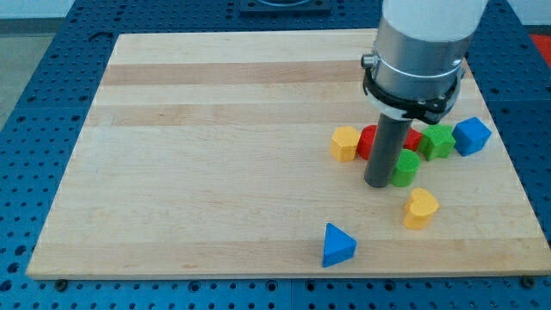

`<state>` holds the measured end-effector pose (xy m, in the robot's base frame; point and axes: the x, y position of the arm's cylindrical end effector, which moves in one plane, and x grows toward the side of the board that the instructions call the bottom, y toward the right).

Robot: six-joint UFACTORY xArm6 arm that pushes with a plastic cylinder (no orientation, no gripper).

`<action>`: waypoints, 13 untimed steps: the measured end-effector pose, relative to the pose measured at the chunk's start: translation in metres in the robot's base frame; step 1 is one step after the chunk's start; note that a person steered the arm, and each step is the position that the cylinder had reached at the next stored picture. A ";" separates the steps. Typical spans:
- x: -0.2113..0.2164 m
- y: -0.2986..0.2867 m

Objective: Slide the yellow heart up a bit

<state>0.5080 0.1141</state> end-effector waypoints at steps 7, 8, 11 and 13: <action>0.088 0.020; 0.088 0.031; 0.066 -0.007; 0.076 -0.011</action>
<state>0.5840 0.1027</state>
